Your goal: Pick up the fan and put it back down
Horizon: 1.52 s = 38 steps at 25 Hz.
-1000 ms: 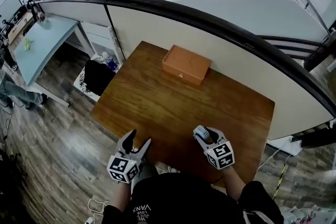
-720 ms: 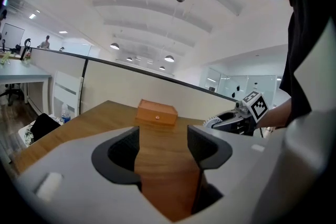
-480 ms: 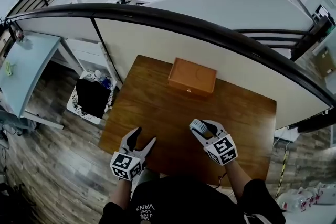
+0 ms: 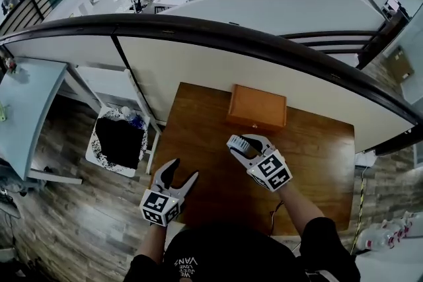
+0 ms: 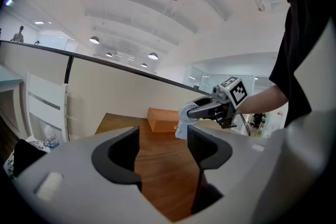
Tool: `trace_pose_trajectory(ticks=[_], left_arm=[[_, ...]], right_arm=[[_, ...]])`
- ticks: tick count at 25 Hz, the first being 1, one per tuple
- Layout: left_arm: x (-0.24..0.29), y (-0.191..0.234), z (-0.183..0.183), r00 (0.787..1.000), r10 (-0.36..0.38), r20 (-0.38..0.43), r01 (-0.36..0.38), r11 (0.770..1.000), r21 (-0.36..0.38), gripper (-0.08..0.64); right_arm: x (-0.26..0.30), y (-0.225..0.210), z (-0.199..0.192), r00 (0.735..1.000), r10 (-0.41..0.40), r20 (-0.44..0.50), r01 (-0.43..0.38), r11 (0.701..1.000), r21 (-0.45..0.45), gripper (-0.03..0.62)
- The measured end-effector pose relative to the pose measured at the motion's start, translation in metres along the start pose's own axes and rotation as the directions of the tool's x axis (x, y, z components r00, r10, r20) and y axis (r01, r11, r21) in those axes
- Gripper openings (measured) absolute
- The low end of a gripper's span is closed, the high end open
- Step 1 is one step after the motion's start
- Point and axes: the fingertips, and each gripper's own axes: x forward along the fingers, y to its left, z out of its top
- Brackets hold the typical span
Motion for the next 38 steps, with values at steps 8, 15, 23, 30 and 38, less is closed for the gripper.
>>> trace_pose_trajectory(ticks=[8,15,23,30,38], left_arm=[[0.01,0.043,-0.003,0.999,-0.042,-0.011,0.041,0.999,-0.03,0.272],[0.031,0.065,-0.009,0.997,-0.07,-0.006,0.07,0.997,-0.04,0.272],[0.054,0.072,-0.03,0.994,-0.104,-0.032,0.101,0.992,-0.073,0.272],[0.071,0.073,-0.042,0.991,-0.125,-0.05,0.119,0.988,-0.097,0.272],[0.08,0.082,-0.051,0.99,-0.125,-0.071,0.118,0.988,-0.098,0.272]], right_arm=[[0.062,-0.03,0.032,1.0,0.001,0.014,-0.001,1.0,-0.008,0.19],[0.107,-0.07,0.043,0.999,0.008,0.039,-0.009,1.0,0.008,0.19],[0.152,-0.108,0.047,0.999,0.027,0.045,-0.027,1.0,-0.007,0.19],[0.179,-0.136,0.047,0.997,0.052,0.05,-0.052,0.999,-0.002,0.19],[0.199,-0.142,0.036,0.995,0.098,0.016,-0.097,0.995,-0.026,0.19]])
